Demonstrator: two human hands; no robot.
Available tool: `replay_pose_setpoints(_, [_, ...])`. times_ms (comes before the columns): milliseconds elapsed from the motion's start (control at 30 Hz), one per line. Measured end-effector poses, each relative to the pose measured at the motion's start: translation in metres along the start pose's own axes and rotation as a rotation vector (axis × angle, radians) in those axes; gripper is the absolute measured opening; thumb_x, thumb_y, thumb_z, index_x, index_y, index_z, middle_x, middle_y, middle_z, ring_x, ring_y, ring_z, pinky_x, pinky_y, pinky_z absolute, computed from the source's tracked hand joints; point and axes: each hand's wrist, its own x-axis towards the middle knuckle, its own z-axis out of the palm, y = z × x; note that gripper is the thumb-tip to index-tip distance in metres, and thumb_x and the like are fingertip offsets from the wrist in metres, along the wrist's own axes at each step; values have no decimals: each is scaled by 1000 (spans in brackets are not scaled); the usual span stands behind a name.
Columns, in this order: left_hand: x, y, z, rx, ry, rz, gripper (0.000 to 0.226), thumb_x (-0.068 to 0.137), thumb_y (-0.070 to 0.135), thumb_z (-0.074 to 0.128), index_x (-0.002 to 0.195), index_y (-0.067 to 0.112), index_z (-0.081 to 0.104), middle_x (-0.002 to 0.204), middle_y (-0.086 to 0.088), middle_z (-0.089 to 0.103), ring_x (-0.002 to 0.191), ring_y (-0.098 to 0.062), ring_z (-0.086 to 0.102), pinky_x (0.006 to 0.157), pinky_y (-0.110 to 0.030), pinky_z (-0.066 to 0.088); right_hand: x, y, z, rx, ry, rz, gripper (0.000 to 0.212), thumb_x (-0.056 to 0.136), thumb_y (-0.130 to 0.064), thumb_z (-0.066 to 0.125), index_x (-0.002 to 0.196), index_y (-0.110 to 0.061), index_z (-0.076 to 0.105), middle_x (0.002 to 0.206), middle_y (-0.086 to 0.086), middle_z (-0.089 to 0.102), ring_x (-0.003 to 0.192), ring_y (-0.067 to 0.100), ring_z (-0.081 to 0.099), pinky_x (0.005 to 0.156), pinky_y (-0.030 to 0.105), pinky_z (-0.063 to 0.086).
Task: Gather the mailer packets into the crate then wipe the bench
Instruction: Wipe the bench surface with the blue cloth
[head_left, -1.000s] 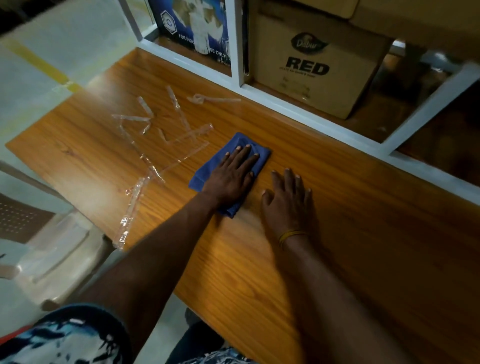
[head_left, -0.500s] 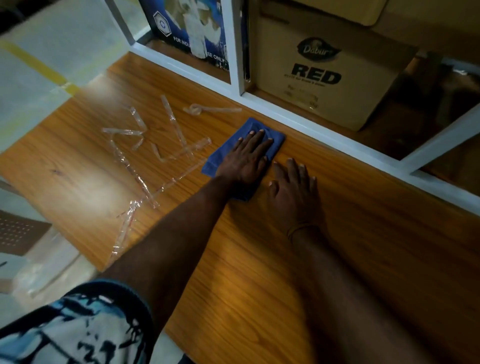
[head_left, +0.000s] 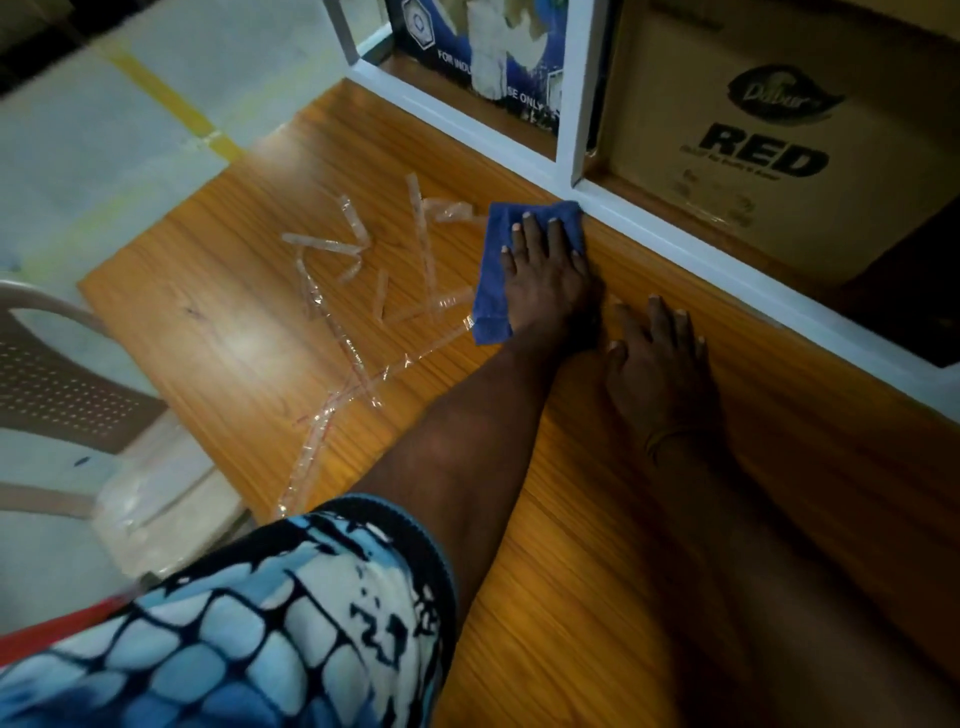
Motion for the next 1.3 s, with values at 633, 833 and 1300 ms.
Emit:
replay_pose_setpoints(633, [-118, -121, -36, 65, 249, -423, 59, 104, 34, 30, 155, 6, 24, 162, -23, 15, 151, -36, 12, 122, -50, 8, -80, -69, 16, -24, -108, -121, 57, 100, -45, 39, 154, -35, 23, 165, 7, 10, 151, 35, 6, 119, 57, 6])
replay_pose_setpoints(833, [-168, -149, -49, 89, 278, -524, 58, 101, 36, 36, 152, 7, 34, 159, -22, 25, 149, -36, 21, 120, -51, 16, -127, -99, 27, -61, -185, -217, 58, 101, -44, 35, 155, -36, 18, 166, 5, 2, 151, 35, 0, 119, 58, 1])
replay_pose_setpoints(1300, [-257, -204, -74, 156, 289, -537, 56, 102, 37, 35, 153, 14, 31, 161, -15, 25, 150, -31, 19, 120, -50, 14, -174, -109, 42, -138, -107, -339, 54, 99, -42, 36, 152, -34, 25, 160, 8, 18, 149, 35, 11, 118, 60, 10])
